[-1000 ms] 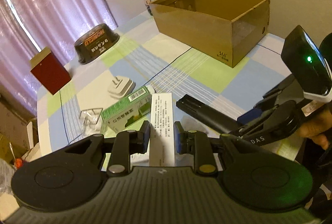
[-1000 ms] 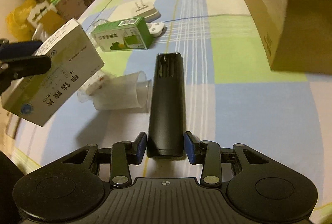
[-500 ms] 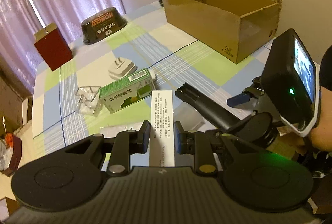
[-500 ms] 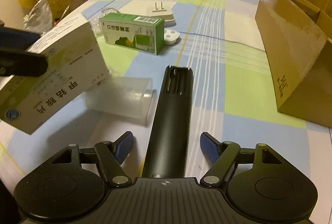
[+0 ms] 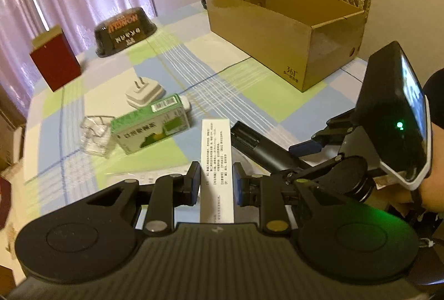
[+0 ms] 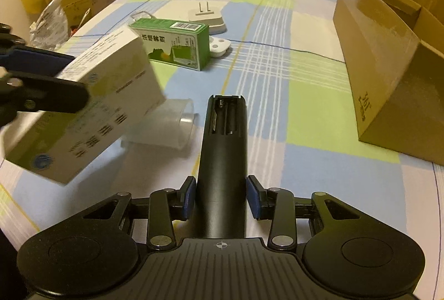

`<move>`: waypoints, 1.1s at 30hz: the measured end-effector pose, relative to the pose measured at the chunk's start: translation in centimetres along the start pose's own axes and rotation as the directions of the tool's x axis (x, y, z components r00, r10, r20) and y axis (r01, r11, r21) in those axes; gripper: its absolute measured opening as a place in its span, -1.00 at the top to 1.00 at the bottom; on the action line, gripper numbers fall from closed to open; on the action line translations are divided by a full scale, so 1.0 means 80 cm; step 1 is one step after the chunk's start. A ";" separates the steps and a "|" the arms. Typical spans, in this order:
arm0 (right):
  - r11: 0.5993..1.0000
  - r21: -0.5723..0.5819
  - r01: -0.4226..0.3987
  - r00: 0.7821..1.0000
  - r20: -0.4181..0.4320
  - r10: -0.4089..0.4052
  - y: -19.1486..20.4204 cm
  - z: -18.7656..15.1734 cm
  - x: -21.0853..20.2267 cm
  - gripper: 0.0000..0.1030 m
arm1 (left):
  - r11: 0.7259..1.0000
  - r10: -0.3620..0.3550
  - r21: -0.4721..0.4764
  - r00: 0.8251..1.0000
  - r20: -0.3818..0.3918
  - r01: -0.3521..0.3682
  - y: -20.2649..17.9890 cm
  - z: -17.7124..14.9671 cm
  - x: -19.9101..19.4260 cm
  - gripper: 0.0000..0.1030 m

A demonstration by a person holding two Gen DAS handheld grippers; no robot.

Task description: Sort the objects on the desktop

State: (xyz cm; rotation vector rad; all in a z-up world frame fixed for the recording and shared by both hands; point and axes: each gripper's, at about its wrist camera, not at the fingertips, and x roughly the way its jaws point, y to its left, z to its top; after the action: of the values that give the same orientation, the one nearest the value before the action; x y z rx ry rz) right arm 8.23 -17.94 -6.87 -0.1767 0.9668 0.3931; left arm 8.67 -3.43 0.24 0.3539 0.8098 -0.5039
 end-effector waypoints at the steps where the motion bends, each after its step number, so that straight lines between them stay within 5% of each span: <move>1: 1.000 -0.007 0.001 1.000 0.001 -0.001 0.001 -0.001 -0.001 0.26 | 1.000 -0.001 -0.003 1.000 -0.004 0.001 -0.001 0.000 0.004 0.60; 14: 0.999 -0.035 0.012 1.000 0.024 -0.011 0.003 0.001 0.006 0.26 | 0.999 0.026 0.047 0.997 -0.066 -0.022 -0.016 -0.012 0.036 0.60; 33: 1.000 0.015 0.015 0.998 0.061 -0.016 -0.009 0.009 -0.028 0.29 | 0.998 0.040 0.044 0.999 -0.014 -0.040 -0.013 0.004 0.006 0.61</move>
State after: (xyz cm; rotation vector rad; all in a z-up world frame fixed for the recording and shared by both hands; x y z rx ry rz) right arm 7.90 -18.89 -4.61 -0.1579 0.9077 0.3748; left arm 8.54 -4.61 -0.06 0.4145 0.8055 -0.4827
